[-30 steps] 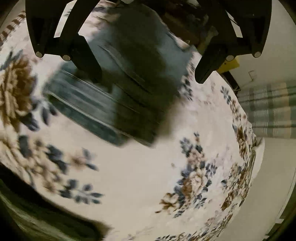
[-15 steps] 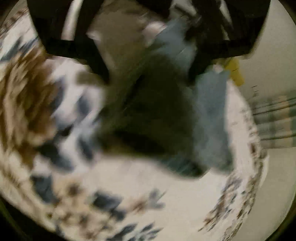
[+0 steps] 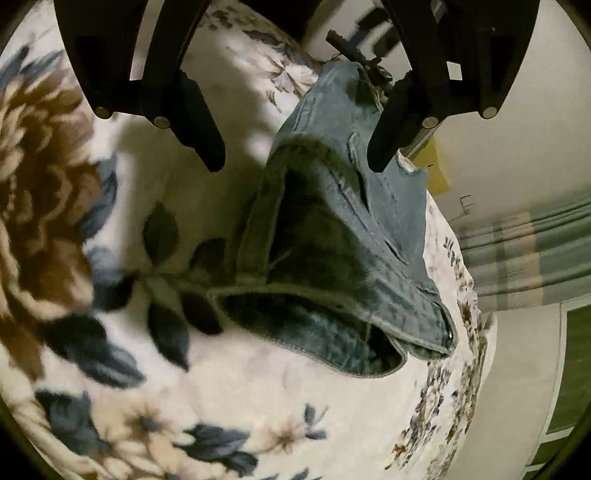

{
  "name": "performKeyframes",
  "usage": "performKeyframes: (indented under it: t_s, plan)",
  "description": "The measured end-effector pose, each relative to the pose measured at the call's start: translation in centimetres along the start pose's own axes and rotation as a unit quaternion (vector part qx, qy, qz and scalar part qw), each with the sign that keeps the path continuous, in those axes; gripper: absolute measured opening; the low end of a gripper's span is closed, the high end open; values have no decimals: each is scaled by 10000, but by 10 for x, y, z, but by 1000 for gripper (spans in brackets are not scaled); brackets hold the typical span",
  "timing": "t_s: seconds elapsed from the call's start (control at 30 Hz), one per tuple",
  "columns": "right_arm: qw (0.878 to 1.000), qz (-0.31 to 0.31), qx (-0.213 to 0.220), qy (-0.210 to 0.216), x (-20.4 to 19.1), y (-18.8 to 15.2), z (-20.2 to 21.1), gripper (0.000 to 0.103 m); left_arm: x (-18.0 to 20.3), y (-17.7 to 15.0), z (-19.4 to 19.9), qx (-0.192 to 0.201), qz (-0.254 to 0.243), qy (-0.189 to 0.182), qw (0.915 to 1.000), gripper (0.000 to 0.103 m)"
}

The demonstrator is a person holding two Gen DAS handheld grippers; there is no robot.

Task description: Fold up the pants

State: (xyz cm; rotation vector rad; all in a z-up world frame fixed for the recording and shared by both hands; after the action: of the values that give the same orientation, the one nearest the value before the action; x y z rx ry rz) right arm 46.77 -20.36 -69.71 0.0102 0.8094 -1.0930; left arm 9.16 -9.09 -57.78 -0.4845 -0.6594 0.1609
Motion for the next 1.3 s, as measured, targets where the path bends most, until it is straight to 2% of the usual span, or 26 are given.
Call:
performKeyframes:
  t_s: [0.1,0.17,0.23,0.4,0.53,0.57,0.6,0.63,0.7,0.73,0.9,1.03,1.2,1.3]
  plan:
    - [9999,92,43,67,5,10,0,82,-20,7,-19,170,710,-589,9956,79]
    - [9997,190,59,119,0,18,-2,82,-27,17,-17,496,1067,-861,9893,79]
    - [9994,229,84,228,-7,26,-6,82,-27,24,-14,660,1241,-995,9851,79]
    - [9987,213,111,457,-10,37,-18,82,-12,32,-8,918,1491,-934,9801,79]
    - [9968,-18,323,730,-5,37,-24,82,0,42,-10,1082,1736,-899,9747,78]
    - [9960,-84,403,791,-4,37,-24,81,1,43,-12,1131,1772,-888,9736,75]
    - [9955,-106,452,821,-2,36,-24,79,4,44,-13,1178,1782,-808,9736,63]
    - [9952,-145,509,826,-1,34,-24,69,8,44,-10,1256,1716,-708,9746,47]
    - [9953,-217,598,725,1,31,-22,58,8,43,-4,1368,1481,-498,9782,24]
    - [9950,-234,641,726,1,30,-21,53,12,44,-1,1387,1314,-435,9806,20]
    - [9942,-229,827,651,-9,20,-16,32,31,47,13,1469,861,-337,9848,16]
    - [9921,-359,956,734,-24,9,-4,23,39,39,42,1616,320,-268,9860,15]
    - [9896,-350,1052,921,-48,-16,23,21,69,21,88,1674,-326,-132,9853,14]
    - [9878,-384,1089,1049,-60,-32,43,20,100,12,108,1627,-703,-27,9842,14]
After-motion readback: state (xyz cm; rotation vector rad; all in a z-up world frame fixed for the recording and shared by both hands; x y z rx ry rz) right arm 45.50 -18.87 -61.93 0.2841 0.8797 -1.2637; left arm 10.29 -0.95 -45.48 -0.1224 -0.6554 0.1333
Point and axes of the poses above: each gripper's, at about its wrist camera, not at the fingertips, and z roughly against the way its jaws point, x to its right, y to its top, the point moved 1 cm from there along -z, roughly the way its jaws point, and after that the axes turned 10 degrees about -x, right-handed, at the moved point
